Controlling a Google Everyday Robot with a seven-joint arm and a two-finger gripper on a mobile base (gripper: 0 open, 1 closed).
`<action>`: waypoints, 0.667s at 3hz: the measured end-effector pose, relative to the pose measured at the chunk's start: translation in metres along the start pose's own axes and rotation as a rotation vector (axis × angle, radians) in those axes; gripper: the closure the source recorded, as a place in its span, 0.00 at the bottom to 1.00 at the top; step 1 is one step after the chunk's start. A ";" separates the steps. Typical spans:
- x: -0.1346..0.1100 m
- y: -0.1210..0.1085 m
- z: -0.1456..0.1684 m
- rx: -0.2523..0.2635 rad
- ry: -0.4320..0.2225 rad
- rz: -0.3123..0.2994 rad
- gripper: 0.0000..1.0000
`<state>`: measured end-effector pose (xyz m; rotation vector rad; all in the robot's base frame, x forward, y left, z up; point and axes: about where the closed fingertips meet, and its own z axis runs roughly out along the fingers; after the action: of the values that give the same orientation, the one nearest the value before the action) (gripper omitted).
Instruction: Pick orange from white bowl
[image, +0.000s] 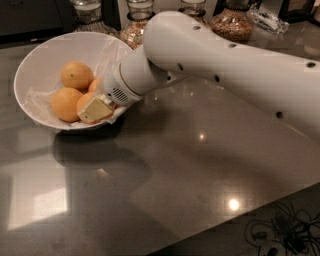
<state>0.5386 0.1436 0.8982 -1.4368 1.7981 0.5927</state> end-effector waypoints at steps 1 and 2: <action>0.000 0.000 0.000 0.000 0.000 0.000 1.00; -0.004 0.005 -0.002 -0.014 -0.008 -0.018 1.00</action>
Offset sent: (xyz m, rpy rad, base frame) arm -0.0087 0.0033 0.0059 0.0125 -0.0088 0.0458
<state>0.5333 0.1462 0.9023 -1.4558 1.7763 0.6024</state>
